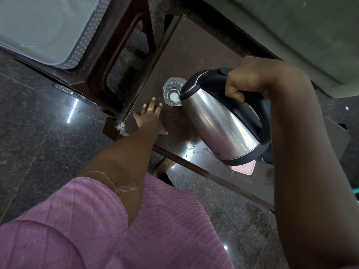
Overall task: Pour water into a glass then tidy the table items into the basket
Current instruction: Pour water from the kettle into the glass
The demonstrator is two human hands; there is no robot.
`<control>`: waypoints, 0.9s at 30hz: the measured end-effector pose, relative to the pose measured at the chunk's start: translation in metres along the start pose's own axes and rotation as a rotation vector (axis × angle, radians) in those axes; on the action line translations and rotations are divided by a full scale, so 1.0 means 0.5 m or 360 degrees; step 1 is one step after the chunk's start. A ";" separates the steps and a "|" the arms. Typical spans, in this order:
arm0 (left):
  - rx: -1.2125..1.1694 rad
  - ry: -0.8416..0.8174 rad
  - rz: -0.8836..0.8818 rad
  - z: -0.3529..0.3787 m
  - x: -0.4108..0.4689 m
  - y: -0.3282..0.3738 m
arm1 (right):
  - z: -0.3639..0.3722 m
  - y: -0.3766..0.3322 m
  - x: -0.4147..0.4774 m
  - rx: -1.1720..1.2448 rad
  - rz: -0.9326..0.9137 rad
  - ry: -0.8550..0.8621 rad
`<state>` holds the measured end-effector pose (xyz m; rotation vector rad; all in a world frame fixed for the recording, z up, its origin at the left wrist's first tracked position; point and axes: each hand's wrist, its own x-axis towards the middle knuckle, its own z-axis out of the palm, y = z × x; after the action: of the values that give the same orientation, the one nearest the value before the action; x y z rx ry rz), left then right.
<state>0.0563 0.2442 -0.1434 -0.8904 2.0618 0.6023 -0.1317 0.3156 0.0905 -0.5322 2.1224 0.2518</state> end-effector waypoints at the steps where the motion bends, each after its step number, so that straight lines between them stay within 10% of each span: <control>1: 0.0001 0.0003 0.0003 0.000 0.000 -0.001 | 0.001 -0.001 0.001 0.0050 -0.0012 -0.0010; 27: -0.0945 0.0919 0.0217 -0.079 -0.072 -0.047 | 0.033 0.081 -0.075 0.0759 -0.0229 0.0344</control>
<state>0.0711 0.2169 -0.0940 -1.3921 2.5146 1.1790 -0.1199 0.3680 0.1111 -0.4373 2.2359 -0.4024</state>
